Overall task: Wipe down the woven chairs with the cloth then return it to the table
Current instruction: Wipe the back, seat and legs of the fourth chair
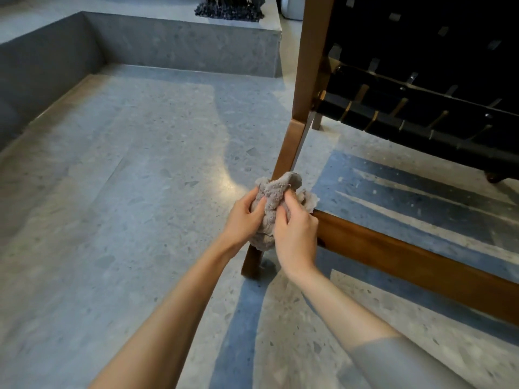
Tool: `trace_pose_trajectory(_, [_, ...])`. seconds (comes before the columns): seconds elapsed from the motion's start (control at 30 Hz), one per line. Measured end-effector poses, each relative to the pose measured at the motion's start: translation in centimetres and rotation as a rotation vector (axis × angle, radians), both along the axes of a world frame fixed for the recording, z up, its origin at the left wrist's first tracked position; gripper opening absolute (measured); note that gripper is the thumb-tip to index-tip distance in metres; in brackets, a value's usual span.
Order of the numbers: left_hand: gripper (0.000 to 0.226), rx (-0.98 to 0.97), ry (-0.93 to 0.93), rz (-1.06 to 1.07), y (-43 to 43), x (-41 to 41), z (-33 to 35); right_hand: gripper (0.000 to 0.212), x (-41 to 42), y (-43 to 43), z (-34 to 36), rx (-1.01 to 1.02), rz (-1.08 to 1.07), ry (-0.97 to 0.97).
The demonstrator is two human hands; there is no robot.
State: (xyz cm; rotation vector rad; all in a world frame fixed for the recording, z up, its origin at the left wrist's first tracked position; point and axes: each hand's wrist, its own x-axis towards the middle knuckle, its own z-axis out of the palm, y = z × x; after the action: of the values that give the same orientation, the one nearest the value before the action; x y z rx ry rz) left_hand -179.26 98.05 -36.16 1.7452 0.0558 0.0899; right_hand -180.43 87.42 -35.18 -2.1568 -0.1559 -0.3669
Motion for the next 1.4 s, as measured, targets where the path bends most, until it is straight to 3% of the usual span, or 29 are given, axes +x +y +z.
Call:
trace_pose_trajectory(0.17, [0.017, 0.084, 0.076, -0.002, 0.4, -2.7, -1.7, 0.043, -2.9, -0.6, -3.2, -0.074, 0.037, -0.098])
trace_pose_trajectory(0.37, [0.017, 0.147, 0.156, 0.017, 0.4, -5.0, -3.6, 0.041, -4.7, -1.0, -4.6, -0.033, 0.105, -0.046])
trace_pose_trajectory(0.47, [0.017, 0.065, 0.039, 0.118, 0.1, -5.2, -2.1, 0.041, -4.7, -1.2, -2.8, 0.011, 0.063, -0.149])
trace_pose_trajectory(0.57, [0.036, -0.025, -0.166, 0.214, -1.0, -2.8, 1.6, 0.044, -2.3, -1.2, 0.9, 0.147, -0.069, -0.263])
trace_pose_trajectory(0.67, [0.046, -0.035, -0.290, 0.212, -2.4, 1.0, 5.8, 0.045, 1.9, -1.2, 5.1, 0.306, -0.139, -0.209])
trace_pose_trajectory(0.87, [0.057, -0.134, -0.286, 0.141, -2.4, 6.4, 10.3, 0.033, 9.0, -1.0, 9.1, 0.284, -0.081, -0.049])
trace_pose_trajectory(1.03, [0.048, -0.077, -0.278, 0.037, -2.3, 8.4, 9.9, 0.028, 11.6, 0.0, 8.5, 0.283, 0.055, 0.149])
trace_pose_trajectory(1.23, [0.033, -0.096, -0.232, 0.015, -2.1, 8.9, 7.9, 0.023, 11.4, 0.5, 6.3, 0.268, 0.080, 0.115])
trace_pose_trajectory(1.4, [0.032, -0.159, -0.087, 0.006, -1.8, 8.8, 6.7, 0.056, 10.9, 0.9, 5.5, 0.184, 0.080, 0.048])
